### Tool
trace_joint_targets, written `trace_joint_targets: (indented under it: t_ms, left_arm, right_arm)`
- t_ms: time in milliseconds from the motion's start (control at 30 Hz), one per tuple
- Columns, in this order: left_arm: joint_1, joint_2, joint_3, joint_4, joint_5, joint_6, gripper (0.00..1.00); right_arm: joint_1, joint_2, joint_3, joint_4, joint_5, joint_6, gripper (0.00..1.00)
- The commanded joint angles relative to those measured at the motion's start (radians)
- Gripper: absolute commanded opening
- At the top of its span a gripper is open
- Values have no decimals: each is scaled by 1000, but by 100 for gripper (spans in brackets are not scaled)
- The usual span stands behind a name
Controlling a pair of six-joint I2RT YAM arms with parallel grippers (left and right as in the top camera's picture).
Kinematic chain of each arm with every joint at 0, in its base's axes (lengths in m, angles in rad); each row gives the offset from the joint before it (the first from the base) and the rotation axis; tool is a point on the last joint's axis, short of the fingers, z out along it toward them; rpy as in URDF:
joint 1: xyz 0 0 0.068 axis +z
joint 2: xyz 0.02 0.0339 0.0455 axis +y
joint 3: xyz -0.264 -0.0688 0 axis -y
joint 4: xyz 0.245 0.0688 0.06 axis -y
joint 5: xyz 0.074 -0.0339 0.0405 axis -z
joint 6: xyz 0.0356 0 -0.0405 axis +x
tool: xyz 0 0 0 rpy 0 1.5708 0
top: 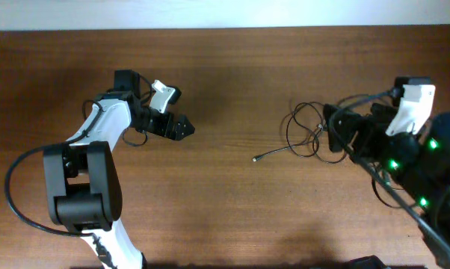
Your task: Untangle cables
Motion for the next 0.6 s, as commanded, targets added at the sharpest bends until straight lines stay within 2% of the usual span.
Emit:
trace_joint_targets:
  t_ms: [0, 167, 433, 567]
  left_arm:
    - [2, -10, -7, 2, 1, -5, 99]
    - [3, -10, -7, 2, 1, -5, 99]
    - [3, -10, -7, 2, 1, -5, 99]
    - [3, -10, -7, 2, 1, -5, 99]
  right_arm:
    - [3, -87, -2, 1, 5, 3, 98]
    - [3, -100, -2, 1, 5, 3, 98]
    - [3, -2, -5, -10, 5, 3, 99]
    - [3, -17, -95, -14, 5, 3, 98]
